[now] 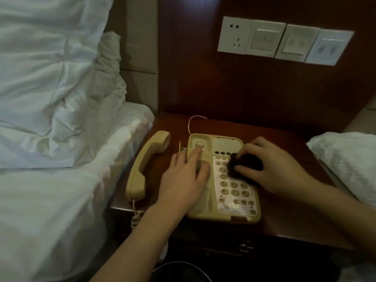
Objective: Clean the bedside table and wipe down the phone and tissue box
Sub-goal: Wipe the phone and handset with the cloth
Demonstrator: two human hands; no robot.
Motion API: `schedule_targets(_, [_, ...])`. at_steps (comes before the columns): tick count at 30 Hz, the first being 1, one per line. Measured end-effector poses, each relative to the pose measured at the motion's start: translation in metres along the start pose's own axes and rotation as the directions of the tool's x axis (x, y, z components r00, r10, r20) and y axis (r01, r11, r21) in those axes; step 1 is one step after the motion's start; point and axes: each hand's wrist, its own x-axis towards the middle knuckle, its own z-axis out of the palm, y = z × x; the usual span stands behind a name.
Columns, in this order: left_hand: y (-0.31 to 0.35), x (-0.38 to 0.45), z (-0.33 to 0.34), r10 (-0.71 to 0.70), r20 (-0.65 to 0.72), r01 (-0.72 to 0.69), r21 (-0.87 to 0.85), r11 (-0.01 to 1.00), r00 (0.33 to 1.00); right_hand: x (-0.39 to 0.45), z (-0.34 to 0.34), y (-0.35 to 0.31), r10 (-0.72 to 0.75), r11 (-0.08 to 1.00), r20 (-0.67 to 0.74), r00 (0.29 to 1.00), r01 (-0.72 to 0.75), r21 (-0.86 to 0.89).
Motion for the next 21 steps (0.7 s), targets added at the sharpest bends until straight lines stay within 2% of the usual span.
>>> schedule_targets(3, [0.001,-0.003,-0.002,0.029,-0.03,-0.029,-0.018,0.999,0.999,-0.02,0.014,-0.027,-0.017,0.993,-0.034,0.999,0.021,0.114])
schedule_targets(5, [0.001,-0.007,-0.002,0.046,-0.045,-0.046,-0.005,0.999,0.998,-0.023,0.02,-0.034,-0.048,0.994,-0.041,0.998,0.052,0.094])
schedule_targets(10, [0.001,-0.012,-0.003,0.034,-0.066,-0.032,0.03,0.999,0.997,0.013,0.016,-0.041,0.038,0.996,-0.086,0.996,-0.031,0.084])
schedule_targets(12, [0.001,-0.014,-0.004,0.029,-0.069,-0.027,0.03,0.999,0.997,0.01,0.016,-0.045,0.005,0.999,-0.062,0.998,-0.002,0.043])
schedule_targets(17, [0.002,-0.014,-0.004,0.036,-0.068,-0.034,0.027,0.999,0.997,-0.058,0.005,-0.039,-0.179,0.984,0.082,0.98,0.177,0.035])
schedule_targets(21, [0.002,-0.013,-0.003,0.042,-0.068,-0.04,0.031,0.999,0.997,-0.079,-0.009,-0.03,-0.168,0.978,0.171,0.971,0.186,-0.096])
